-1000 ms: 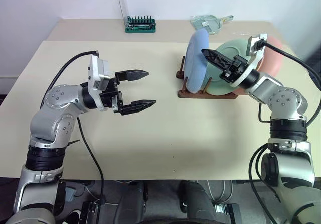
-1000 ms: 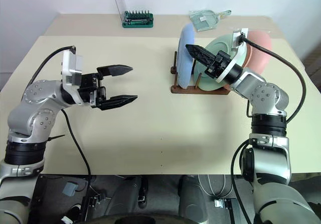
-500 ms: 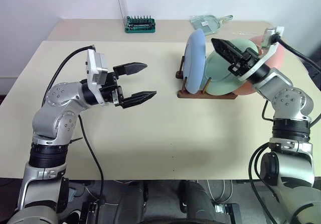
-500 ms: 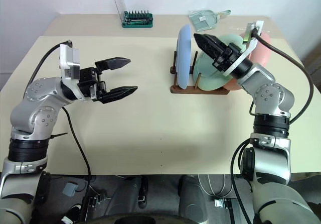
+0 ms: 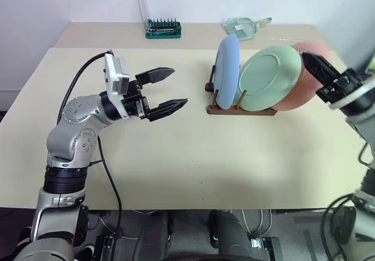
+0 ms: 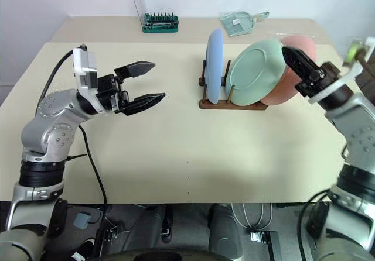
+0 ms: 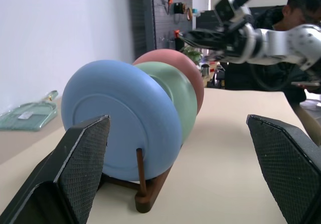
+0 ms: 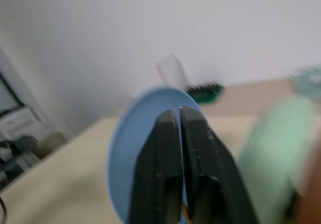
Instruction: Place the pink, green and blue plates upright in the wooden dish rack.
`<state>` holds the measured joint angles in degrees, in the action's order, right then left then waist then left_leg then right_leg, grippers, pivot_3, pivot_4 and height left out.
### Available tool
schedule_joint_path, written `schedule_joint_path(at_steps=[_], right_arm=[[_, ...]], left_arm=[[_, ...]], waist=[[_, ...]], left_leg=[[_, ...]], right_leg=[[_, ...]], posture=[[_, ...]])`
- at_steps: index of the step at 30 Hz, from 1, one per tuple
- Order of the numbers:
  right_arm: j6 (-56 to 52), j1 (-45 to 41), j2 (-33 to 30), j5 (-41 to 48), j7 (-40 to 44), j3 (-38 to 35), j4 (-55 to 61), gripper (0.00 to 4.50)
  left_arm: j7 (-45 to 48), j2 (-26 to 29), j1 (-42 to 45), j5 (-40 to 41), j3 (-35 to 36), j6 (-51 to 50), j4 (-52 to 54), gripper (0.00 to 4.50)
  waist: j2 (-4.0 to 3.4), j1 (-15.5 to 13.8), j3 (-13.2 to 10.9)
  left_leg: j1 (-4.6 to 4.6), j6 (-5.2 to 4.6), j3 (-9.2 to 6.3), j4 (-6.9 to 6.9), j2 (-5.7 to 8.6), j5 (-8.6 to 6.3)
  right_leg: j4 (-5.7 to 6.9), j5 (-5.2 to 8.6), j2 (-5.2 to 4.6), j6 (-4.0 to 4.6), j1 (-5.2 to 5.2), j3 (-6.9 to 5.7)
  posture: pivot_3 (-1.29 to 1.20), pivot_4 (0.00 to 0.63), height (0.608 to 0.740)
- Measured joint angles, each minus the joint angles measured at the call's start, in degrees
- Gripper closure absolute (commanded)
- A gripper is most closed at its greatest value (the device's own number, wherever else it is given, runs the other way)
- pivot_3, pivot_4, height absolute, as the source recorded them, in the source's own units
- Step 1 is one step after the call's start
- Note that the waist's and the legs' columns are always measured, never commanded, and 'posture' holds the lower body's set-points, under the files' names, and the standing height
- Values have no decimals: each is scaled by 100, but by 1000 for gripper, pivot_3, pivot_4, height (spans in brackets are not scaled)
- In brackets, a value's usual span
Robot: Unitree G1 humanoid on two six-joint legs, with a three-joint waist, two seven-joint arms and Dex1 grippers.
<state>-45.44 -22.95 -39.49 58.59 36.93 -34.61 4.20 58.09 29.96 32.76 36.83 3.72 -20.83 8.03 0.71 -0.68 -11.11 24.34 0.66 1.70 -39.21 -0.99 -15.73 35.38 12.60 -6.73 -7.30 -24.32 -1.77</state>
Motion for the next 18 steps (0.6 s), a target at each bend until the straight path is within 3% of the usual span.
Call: schedule_joint_path(at_steps=[7, 18], right_arm=[[465, 1051, -12, -602, 84, 241, 564, 4468], [1688, 1421, 40, -1961, 341, 951, 210, 4468]], left_arm=[[271, -67, 258, -84, -67, 121, -314, 0], [414, 51, 304, -136, -69, 113, -343, 0]], waist=[[0, 8, 0], [0, -1, 0]], left_leg=[[-2, 0, 0, -1, 0, 0], [-2, 0, -1, -2, 1, 0]], right_leg=[[2, 0, 0, 0, 0, 1], [2, 0, 0, 0, 1, 1]], posture=[[0, 150, 724], [0, 150, 724]])
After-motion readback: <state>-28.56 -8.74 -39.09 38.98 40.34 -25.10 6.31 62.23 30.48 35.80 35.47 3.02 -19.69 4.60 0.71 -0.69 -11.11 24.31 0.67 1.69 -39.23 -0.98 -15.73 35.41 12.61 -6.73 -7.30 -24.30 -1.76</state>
